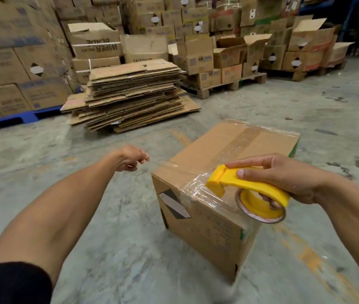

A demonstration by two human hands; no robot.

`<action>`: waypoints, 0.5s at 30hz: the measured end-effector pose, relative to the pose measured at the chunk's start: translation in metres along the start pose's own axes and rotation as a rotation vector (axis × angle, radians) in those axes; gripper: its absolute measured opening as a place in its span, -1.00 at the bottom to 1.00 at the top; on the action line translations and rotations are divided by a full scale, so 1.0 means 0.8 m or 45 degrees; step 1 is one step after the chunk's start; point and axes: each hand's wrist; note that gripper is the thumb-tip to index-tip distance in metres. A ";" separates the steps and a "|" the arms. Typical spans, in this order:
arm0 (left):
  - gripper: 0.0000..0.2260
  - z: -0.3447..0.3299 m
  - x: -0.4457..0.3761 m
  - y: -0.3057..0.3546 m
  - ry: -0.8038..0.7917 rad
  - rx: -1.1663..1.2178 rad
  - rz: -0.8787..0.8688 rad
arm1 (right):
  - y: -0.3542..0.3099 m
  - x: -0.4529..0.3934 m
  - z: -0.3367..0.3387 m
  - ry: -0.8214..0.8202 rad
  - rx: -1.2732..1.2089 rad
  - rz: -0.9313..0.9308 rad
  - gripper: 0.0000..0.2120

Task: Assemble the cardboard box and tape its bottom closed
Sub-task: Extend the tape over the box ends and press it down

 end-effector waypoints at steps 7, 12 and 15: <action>-0.87 -0.031 -0.027 -0.028 0.086 0.122 0.024 | 0.014 -0.029 -0.021 0.093 0.138 -0.087 -0.74; -0.84 -0.043 -0.035 -0.041 0.127 0.212 0.009 | 0.017 -0.035 -0.026 0.106 0.110 -0.112 -0.66; -0.85 -0.051 -0.037 -0.048 0.084 0.287 0.046 | 0.015 -0.032 -0.027 0.111 0.113 -0.131 -0.70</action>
Point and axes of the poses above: each hand's wrist, its own x-axis away from the middle knuckle, its own z-axis out of the back of the hand, y = z × x, and after that the axes turned 14 degrees about -x, right-handed
